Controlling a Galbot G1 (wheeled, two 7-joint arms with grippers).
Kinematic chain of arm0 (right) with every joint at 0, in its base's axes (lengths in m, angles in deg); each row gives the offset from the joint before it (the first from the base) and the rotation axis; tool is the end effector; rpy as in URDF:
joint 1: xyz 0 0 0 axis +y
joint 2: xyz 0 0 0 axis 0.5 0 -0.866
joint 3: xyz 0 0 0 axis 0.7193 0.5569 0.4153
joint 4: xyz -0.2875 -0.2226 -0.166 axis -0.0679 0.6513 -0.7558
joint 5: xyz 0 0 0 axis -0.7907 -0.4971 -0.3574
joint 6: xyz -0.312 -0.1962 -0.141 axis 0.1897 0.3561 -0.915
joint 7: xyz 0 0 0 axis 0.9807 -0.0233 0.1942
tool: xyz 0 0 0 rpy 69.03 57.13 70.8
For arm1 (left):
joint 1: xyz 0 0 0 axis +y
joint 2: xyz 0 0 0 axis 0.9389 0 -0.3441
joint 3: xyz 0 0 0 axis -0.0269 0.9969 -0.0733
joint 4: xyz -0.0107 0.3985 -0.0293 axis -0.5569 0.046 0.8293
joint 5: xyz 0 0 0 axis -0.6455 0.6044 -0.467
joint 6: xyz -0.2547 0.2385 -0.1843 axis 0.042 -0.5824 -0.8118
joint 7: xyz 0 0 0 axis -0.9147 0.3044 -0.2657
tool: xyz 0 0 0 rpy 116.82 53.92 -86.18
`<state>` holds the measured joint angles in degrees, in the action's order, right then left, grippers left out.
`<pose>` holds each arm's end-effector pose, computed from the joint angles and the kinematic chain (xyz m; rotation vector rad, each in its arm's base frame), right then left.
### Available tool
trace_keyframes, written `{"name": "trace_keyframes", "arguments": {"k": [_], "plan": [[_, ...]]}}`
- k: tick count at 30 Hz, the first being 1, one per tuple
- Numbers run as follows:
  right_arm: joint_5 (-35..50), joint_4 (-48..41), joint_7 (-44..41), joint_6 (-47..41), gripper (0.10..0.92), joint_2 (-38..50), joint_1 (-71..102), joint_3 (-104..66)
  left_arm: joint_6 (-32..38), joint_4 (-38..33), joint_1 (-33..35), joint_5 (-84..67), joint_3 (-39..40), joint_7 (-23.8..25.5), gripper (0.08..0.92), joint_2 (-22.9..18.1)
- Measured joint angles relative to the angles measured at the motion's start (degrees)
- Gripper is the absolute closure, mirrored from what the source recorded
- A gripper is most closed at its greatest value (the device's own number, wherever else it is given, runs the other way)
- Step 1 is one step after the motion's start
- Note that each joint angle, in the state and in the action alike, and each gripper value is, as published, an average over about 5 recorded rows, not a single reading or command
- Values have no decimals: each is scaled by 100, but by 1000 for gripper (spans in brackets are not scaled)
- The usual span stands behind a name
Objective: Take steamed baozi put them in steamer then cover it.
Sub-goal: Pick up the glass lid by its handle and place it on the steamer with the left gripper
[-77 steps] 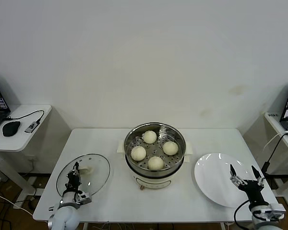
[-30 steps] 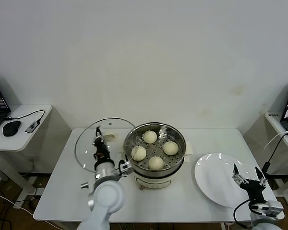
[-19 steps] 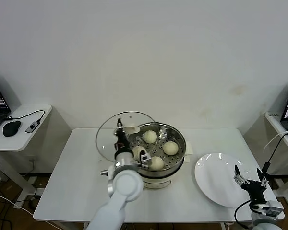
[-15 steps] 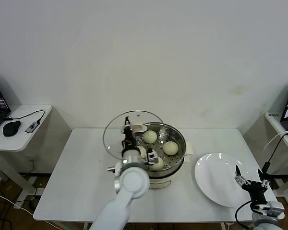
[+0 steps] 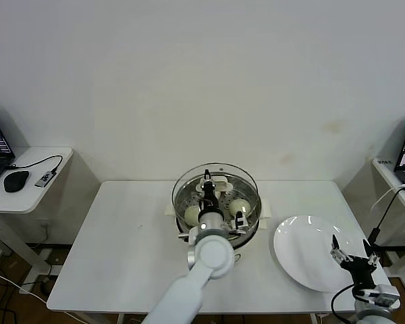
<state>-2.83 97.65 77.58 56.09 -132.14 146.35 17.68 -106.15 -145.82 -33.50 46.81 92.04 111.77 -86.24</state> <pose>0.2044 -0.2050 -0.3946 -0.3576 -2.9972 -0.0393 0.3811 -0.2464 -0.2700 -0.0170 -2.2750 -2.0592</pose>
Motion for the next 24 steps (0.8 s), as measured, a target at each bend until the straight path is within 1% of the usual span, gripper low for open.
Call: {"name": "trace_keyframes", "arguments": {"k": [6,24], "plan": [[-15,-13,-1,4,203,-1,-13,0,0,132,11,11,85,0,852,-45],[-71,-49,-19,25,203,-18,-27,29,-1,223,83,204,181,76,852,-100]]}}
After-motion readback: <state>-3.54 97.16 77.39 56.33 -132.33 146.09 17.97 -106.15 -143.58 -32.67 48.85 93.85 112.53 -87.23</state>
